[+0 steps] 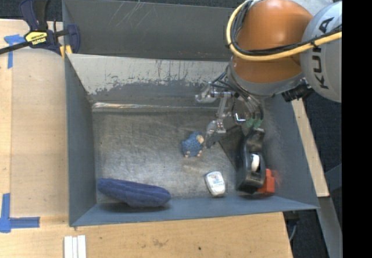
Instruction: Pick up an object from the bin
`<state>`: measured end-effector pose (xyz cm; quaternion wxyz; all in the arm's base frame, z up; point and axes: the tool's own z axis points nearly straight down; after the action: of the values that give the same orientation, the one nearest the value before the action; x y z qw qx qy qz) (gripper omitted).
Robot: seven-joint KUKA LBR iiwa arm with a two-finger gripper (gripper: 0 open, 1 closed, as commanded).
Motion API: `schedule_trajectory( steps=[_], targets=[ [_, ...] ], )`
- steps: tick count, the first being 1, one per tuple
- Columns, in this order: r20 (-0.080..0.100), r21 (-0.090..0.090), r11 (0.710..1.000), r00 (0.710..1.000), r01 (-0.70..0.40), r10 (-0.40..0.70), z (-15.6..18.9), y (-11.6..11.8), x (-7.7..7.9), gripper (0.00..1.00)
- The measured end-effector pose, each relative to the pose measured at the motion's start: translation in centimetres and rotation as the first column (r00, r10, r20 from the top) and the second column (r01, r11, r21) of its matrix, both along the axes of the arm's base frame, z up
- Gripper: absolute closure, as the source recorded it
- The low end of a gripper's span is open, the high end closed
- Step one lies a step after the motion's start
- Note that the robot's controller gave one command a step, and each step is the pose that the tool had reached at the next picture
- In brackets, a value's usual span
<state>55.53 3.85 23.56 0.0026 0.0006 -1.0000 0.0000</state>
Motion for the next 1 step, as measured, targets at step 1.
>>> schedule_trajectory(
  steps=[1],
  targets=[
    [0.001, -0.001, 0.975, 0.975, 0.22, -0.22, -12.3, -0.96, -0.1, 0.0]
  ],
)
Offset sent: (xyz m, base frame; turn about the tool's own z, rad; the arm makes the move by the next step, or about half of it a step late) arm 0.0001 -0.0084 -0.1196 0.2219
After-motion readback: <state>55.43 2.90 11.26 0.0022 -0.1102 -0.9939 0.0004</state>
